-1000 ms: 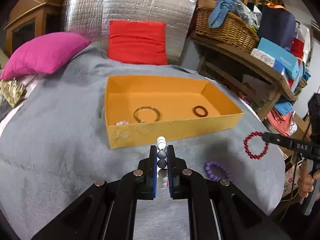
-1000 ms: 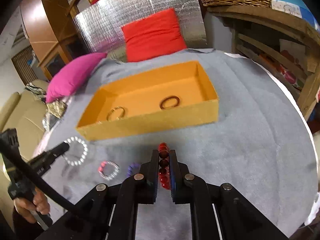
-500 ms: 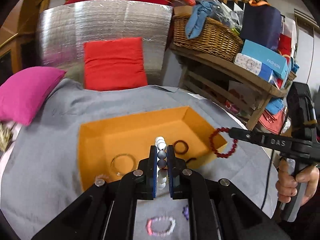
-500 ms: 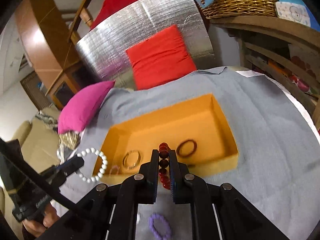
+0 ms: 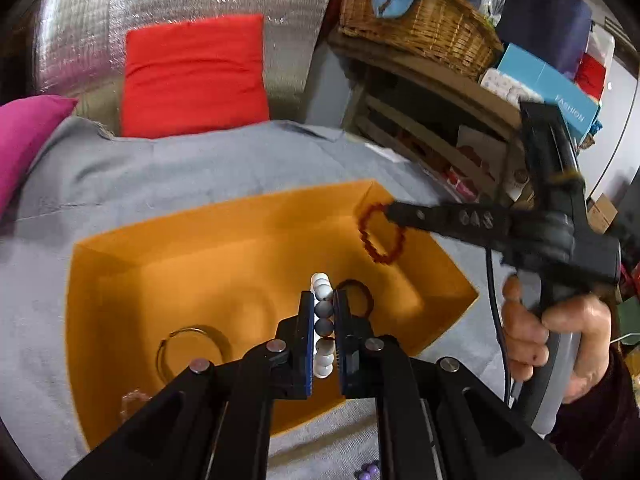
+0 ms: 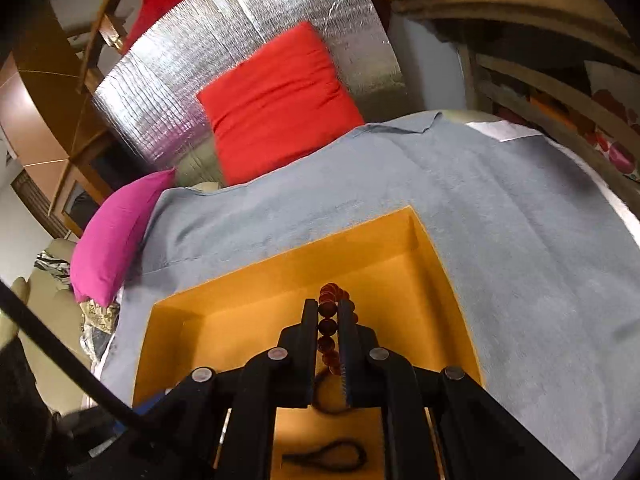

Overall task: Organize jewelry
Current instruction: 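Carry both bracelets into the orange box and open both tools to drop them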

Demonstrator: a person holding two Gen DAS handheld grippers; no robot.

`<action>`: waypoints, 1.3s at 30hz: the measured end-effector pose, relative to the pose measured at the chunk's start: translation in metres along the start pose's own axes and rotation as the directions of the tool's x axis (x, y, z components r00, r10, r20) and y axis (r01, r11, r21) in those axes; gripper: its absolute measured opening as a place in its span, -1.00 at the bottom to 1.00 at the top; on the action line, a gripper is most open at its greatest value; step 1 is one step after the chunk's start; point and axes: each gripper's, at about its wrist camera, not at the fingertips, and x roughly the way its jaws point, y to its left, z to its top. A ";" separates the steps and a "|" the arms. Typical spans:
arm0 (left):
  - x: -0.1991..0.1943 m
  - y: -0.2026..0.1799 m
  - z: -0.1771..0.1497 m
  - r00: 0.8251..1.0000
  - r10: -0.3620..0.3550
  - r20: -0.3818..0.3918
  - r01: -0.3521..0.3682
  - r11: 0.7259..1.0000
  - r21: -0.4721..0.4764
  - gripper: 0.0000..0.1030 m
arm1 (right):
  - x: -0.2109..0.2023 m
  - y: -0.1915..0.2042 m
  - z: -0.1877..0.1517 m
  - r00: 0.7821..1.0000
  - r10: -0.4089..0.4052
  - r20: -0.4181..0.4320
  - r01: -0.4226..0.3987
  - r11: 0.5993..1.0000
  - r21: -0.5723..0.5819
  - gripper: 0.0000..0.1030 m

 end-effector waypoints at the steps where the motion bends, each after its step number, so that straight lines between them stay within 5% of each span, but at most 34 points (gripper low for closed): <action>1: 0.004 0.000 0.000 1.000 -0.002 -0.008 0.002 1.000 -0.002 -0.82 | 0.006 0.001 0.002 1.000 0.005 -0.005 -0.005 1.000 -0.003 -0.80; 13: 0.045 0.006 -0.011 0.996 0.006 -0.093 -0.009 1.000 -0.029 -0.81 | 0.048 -0.013 0.007 0.996 0.045 -0.082 -0.039 0.997 0.066 -0.80; 26: 0.057 0.020 -0.015 0.973 0.145 -0.181 -0.149 0.989 -0.011 -0.77 | 0.047 -0.023 0.014 0.997 -0.052 -0.060 0.057 0.996 0.072 -0.66; 30: 0.038 0.021 -0.013 0.973 0.182 -0.141 -0.186 0.983 -0.011 -0.40 | 0.027 -0.020 0.018 0.999 -0.039 -0.024 0.040 0.998 0.048 -0.60; 39: -0.054 0.027 -0.039 0.962 0.271 0.027 -0.270 0.961 -0.060 -0.29 | -0.050 0.006 0.010 0.998 -0.002 0.064 0.006 0.998 -0.068 -0.60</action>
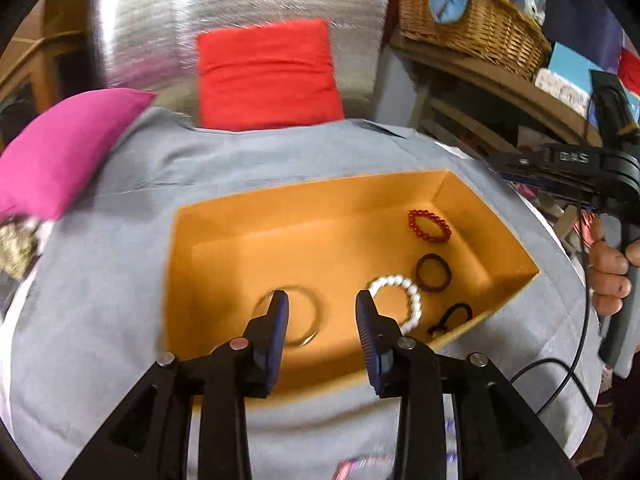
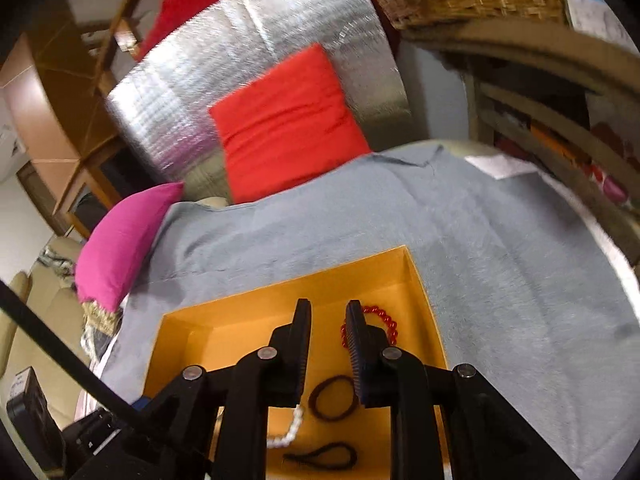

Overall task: Organize jewelry
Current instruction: 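Carry both bracelets into the orange box and open both tools to drop them, then withdraw both open tools from the box toward the remaining bracelets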

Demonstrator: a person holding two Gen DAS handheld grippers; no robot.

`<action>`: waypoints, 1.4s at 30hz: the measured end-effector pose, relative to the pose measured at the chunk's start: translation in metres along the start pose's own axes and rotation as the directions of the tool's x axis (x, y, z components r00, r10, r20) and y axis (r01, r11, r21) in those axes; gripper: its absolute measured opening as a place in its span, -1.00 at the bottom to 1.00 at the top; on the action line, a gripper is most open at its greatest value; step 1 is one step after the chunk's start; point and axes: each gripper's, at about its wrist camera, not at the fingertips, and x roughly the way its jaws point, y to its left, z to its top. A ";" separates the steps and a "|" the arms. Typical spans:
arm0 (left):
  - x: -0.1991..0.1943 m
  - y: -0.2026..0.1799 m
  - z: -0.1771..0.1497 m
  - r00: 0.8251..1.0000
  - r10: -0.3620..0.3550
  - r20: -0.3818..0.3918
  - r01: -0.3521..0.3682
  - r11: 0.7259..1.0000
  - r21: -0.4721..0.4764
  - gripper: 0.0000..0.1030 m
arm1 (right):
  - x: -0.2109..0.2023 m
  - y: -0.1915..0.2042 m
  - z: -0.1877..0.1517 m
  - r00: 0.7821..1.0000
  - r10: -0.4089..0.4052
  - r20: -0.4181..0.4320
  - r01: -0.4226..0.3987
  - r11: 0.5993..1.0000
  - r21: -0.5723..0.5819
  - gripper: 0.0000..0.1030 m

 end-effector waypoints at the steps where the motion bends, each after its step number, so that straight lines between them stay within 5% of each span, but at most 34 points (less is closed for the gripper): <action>1: -0.009 0.004 -0.008 1.000 0.017 0.010 -0.017 1.000 -0.006 -0.27 | -0.010 0.003 -0.004 1.000 0.007 0.006 -0.006 1.000 -0.013 -0.60; 9: -0.061 0.027 -0.070 0.998 0.064 0.018 -0.062 0.994 -0.087 -0.08 | -0.061 0.013 -0.071 0.996 0.062 -0.059 -0.065 0.997 -0.045 -0.60; 21: -0.062 0.033 -0.151 0.992 0.081 -0.094 -0.095 0.985 -0.146 -0.08 | -0.080 0.009 -0.157 0.973 0.095 -0.211 -0.092 0.996 0.023 -0.60; 28: -0.062 0.029 -0.156 0.988 0.135 -0.074 -0.144 0.981 -0.134 -0.07 | -0.079 0.010 -0.174 0.961 0.099 -0.258 -0.084 0.994 0.068 -0.60; 32: -0.060 0.029 -0.158 0.985 0.151 -0.084 -0.160 0.979 -0.125 -0.03 | -0.073 0.010 -0.175 0.957 0.100 -0.271 -0.079 0.993 0.087 -0.34; 42: -0.057 0.023 -0.157 0.980 0.184 -0.082 -0.192 0.976 -0.106 0.07 | -0.056 0.009 -0.186 0.940 0.063 -0.335 -0.042 0.997 0.070 -0.34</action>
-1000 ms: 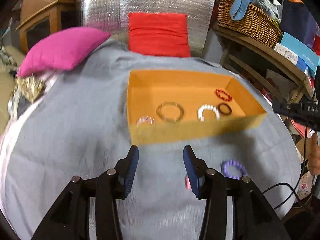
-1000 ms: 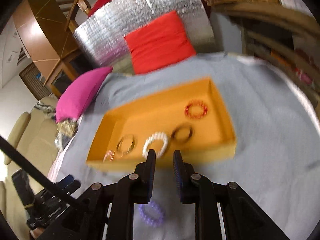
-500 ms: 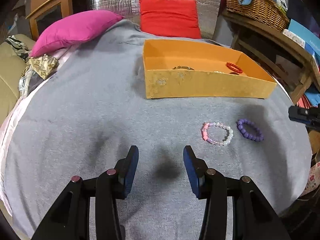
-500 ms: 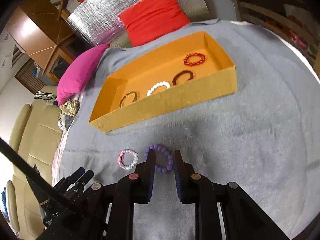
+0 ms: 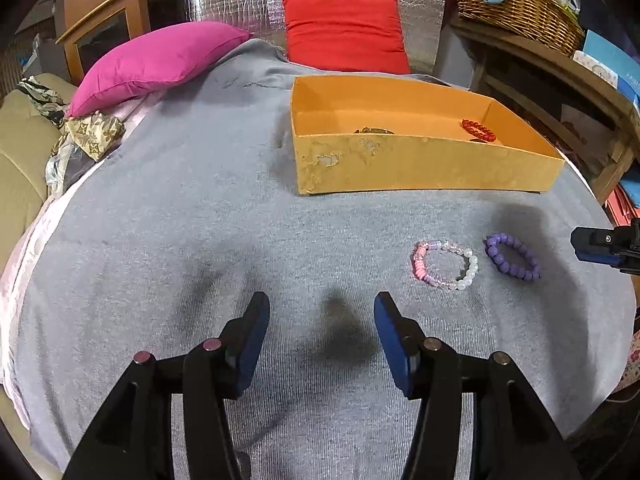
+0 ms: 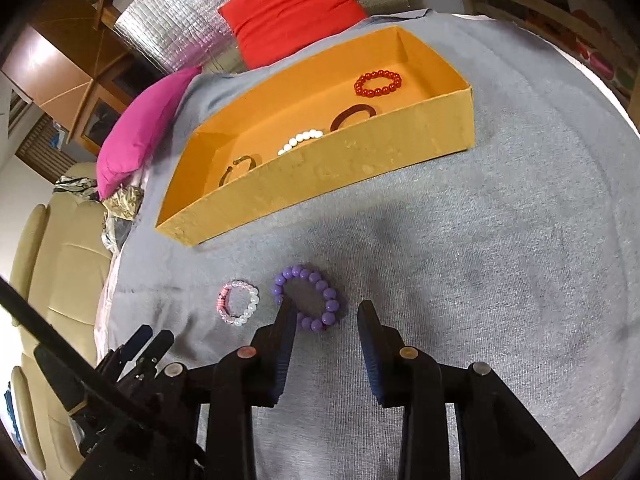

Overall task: Organize jewelry
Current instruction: 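Withdraw both open tools from the box toward the remaining bracelets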

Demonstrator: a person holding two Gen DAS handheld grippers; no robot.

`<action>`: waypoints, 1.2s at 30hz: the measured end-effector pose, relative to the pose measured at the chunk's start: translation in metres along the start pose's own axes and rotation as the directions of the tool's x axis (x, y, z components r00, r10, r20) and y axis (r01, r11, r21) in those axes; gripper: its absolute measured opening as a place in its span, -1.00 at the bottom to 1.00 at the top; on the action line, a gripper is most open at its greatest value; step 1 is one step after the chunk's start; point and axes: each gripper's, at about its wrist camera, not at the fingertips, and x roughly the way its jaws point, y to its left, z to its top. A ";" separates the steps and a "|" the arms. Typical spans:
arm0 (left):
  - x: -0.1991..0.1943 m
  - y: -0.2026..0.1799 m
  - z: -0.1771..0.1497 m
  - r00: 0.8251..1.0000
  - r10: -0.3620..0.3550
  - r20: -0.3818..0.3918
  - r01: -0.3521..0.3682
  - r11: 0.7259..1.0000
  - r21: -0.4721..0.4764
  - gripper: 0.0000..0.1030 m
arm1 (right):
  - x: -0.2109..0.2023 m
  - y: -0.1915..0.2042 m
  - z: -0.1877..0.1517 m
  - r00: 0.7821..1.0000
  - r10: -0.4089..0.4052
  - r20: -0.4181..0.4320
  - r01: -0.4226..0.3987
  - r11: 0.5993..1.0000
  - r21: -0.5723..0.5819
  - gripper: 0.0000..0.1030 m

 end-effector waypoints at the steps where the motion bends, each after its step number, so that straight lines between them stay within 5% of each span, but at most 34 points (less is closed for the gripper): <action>1: 0.000 -0.001 0.000 1.000 0.003 0.003 -0.003 1.000 0.004 0.08 | 0.001 0.000 0.000 1.000 -0.002 -0.001 0.002 1.000 -0.002 -0.34; 23: -0.005 -0.007 0.007 0.995 0.073 0.067 -0.075 0.996 0.040 0.12 | 0.020 0.004 -0.005 1.000 -0.024 0.000 0.024 0.996 -0.090 -0.34; 36: 0.002 -0.014 0.014 0.991 0.111 0.080 -0.117 0.991 0.071 0.12 | -0.005 0.007 -0.031 0.989 0.013 0.145 0.012 0.986 -0.166 -0.34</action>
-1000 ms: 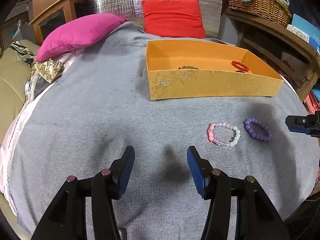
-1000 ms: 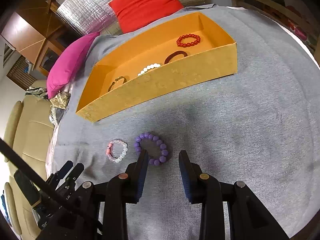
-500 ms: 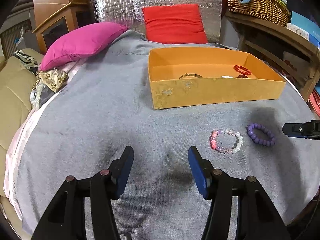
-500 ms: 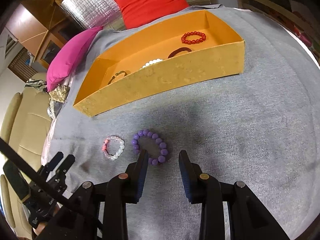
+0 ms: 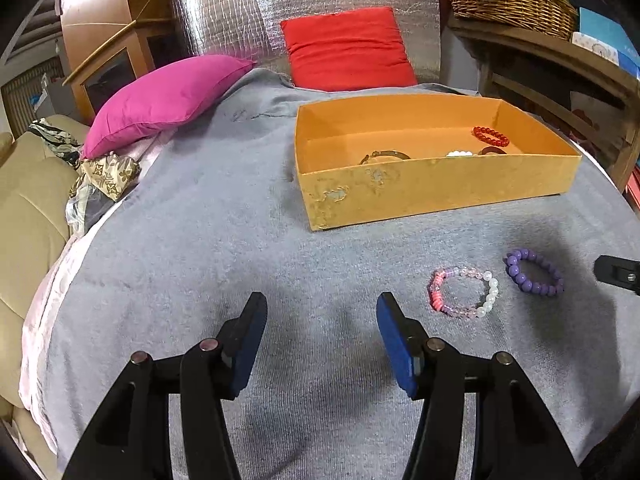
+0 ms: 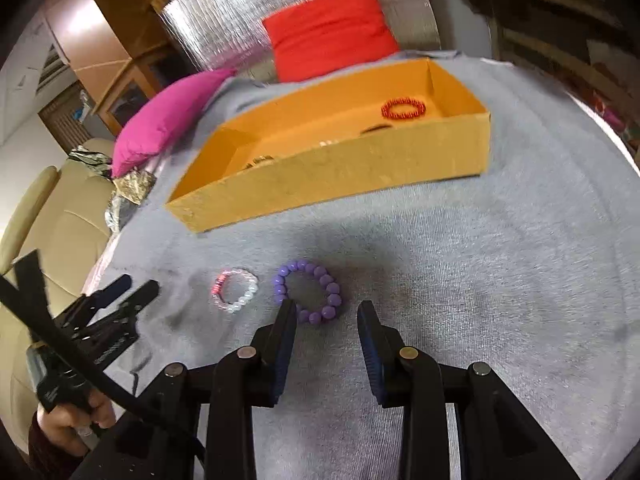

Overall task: Organize jewelry
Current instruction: 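Withdraw both open tools from the box toward the remaining bracelets, then grasp the pink-white crystal bracelet with the left tool while the right tool grasps the purple bracelet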

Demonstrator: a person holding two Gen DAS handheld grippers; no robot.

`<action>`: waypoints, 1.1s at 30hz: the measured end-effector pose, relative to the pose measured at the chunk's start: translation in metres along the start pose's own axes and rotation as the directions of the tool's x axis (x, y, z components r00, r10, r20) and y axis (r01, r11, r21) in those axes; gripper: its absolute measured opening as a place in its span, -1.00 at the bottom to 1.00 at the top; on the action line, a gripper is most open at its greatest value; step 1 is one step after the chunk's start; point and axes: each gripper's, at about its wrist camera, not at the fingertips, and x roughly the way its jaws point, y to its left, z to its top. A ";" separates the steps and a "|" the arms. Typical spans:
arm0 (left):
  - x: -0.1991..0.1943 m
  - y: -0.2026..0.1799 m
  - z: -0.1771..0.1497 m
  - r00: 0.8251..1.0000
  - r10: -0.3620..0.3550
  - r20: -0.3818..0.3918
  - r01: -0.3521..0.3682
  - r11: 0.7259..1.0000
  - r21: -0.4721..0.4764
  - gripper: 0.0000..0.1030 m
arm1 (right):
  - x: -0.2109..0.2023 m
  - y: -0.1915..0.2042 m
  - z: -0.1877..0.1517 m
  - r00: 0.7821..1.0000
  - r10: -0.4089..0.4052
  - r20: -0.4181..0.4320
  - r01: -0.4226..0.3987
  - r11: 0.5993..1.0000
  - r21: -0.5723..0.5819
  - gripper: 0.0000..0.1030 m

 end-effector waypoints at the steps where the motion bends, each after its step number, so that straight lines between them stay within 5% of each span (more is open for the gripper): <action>1: 0.000 -0.001 0.000 1.000 -0.001 0.000 0.001 1.000 0.001 0.13 | -0.003 0.000 0.000 1.000 0.005 0.008 -0.005 1.000 0.001 -0.34; 19: 0.018 -0.013 0.002 0.996 -0.069 -0.055 0.069 0.998 -0.002 0.14 | 0.027 -0.004 0.003 0.999 0.013 -0.038 -0.011 0.999 0.050 -0.34; 33: 0.024 -0.024 0.004 0.995 -0.097 -0.036 0.098 0.995 0.021 0.14 | 0.057 0.003 0.007 0.997 -0.068 -0.039 0.068 0.998 -0.003 -0.42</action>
